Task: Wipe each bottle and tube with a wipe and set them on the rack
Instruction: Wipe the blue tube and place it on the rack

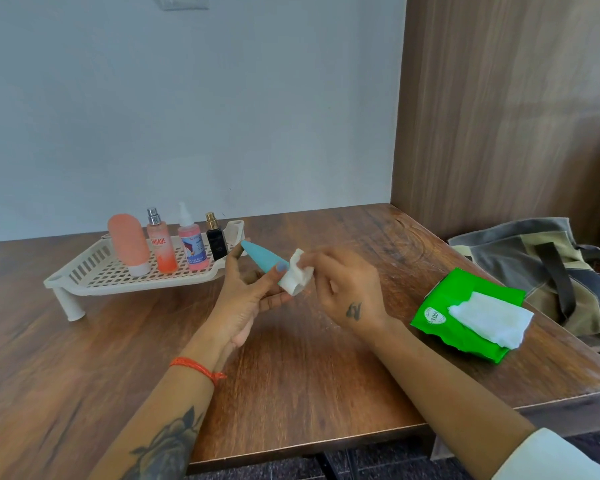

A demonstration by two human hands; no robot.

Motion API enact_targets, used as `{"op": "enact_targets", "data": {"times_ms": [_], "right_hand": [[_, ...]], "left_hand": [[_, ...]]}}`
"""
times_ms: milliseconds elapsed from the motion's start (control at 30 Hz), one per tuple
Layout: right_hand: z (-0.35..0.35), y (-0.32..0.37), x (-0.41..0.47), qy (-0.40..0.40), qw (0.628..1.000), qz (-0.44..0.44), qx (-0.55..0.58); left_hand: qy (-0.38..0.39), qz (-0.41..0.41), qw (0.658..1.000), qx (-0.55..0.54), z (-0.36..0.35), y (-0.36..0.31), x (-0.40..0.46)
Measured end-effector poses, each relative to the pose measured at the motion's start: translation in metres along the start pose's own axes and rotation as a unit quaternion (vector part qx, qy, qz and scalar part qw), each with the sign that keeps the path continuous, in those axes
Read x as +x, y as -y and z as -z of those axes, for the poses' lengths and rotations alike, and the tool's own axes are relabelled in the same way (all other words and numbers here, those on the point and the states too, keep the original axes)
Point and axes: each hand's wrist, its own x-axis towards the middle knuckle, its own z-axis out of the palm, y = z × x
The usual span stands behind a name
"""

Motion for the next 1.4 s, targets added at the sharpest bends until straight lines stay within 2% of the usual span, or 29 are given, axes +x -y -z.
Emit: {"op": "enact_targets", "data": {"times_ms": [133,233,333,400,433,467,500,600,733,800,867,933,1067,1233,1300,1333,1400], "right_hand": [[-0.001,-0.002,-0.004,0.012,0.988,0.136,-0.072],[-0.003,-0.004,-0.004,0.018,0.987,0.143,-0.076],[-0.006,-0.002,-0.004,0.044,0.998,0.043,0.003],[-0.006,0.000,-0.001,0.062,0.993,-0.075,0.067],[-0.005,0.002,0.001,0.082,0.979,-0.155,0.106],[-0.003,0.005,0.004,0.111,0.951,-0.241,0.158],[-0.001,0.008,0.006,0.138,0.908,-0.322,0.230],[0.003,0.013,0.011,0.166,0.752,-0.473,0.429],[0.006,0.013,0.015,0.190,0.562,-0.571,0.567],[0.009,0.011,0.015,0.177,0.468,-0.605,0.619],[0.010,0.011,0.015,0.166,0.407,-0.625,0.645],[0.011,0.011,0.015,0.157,0.372,-0.638,0.656],[0.013,0.009,0.016,0.138,0.348,-0.651,0.660],[0.018,0.007,0.018,0.115,0.361,-0.655,0.654],[0.019,0.005,0.019,0.089,0.389,-0.653,0.644],[0.020,0.004,0.020,0.075,0.417,-0.648,0.633],[0.018,0.003,0.021,0.064,0.502,-0.636,0.583]], "left_hand": [[-0.016,0.006,1.000,-0.002,0.002,-0.001,0.000],[-0.022,-0.007,1.000,0.006,0.001,0.000,0.001],[-0.025,-0.024,0.999,0.006,0.001,0.002,0.001],[-0.023,-0.034,0.999,0.002,0.000,0.002,0.001],[-0.022,-0.040,0.999,-0.001,0.000,0.002,0.001],[-0.021,-0.046,0.999,-0.004,0.000,0.003,0.002],[-0.019,-0.051,0.998,-0.007,0.000,0.003,0.001],[-0.020,-0.076,0.997,0.000,0.001,0.004,0.002],[-0.032,-0.121,0.992,0.036,0.000,0.004,0.002],[-0.032,-0.137,0.989,0.048,-0.002,0.004,0.001],[-0.032,-0.147,0.987,0.059,-0.002,0.004,0.002],[-0.028,-0.160,0.984,0.080,-0.002,0.004,0.001],[-0.029,-0.200,0.966,0.161,-0.001,0.007,0.000],[-0.045,-0.231,0.949,0.212,0.000,0.010,0.002],[-0.050,-0.226,0.950,0.211,0.001,0.010,0.002],[-0.053,-0.223,0.951,0.207,0.001,0.010,0.002],[-0.058,-0.217,0.954,0.197,0.000,0.009,0.003]]}}
